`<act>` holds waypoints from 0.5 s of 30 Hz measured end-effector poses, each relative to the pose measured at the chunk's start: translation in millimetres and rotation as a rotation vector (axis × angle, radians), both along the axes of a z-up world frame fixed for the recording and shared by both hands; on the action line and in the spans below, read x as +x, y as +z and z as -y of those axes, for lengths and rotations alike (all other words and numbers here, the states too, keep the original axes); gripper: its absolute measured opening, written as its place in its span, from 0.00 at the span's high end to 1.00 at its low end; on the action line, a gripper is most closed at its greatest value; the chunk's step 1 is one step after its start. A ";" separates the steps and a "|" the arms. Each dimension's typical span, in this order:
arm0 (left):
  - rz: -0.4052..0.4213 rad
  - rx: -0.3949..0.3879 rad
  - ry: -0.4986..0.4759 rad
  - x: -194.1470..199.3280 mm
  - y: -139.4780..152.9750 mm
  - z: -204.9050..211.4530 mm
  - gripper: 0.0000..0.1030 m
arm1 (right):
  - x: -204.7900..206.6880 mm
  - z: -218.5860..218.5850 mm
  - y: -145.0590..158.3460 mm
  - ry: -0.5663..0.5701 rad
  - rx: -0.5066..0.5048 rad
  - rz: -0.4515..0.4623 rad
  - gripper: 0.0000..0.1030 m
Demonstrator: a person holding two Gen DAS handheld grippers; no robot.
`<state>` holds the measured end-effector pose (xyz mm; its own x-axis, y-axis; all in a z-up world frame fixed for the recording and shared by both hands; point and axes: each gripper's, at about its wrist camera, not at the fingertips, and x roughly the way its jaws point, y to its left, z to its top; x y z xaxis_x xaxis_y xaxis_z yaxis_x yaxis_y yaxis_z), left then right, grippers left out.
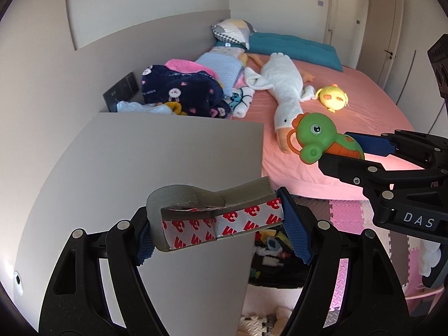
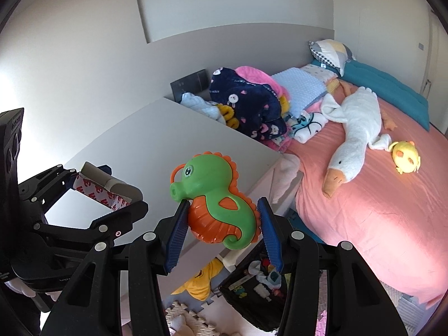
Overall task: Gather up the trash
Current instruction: 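Carry the pink-white box and green seahorse toy over the black bin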
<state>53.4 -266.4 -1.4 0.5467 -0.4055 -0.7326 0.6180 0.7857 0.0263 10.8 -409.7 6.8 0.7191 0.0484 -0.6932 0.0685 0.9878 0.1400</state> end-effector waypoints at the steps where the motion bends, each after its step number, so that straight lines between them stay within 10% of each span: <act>1: 0.000 0.001 -0.011 -2.0 -0.5 6.4 0.29 | -3.3 6.3 -0.7 -0.012 0.002 0.000 0.51; 15: -0.008 0.005 -0.150 -26.3 -3.1 84.4 0.29 | -43.1 76.4 -7.3 -0.144 0.017 -0.002 0.51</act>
<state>27.1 -350.9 -4.6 0.4744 -0.4788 -0.7387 0.7289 0.6842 0.0246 -32.3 -486.1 -0.5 0.7182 -0.0434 -0.6945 0.2093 0.9653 0.1562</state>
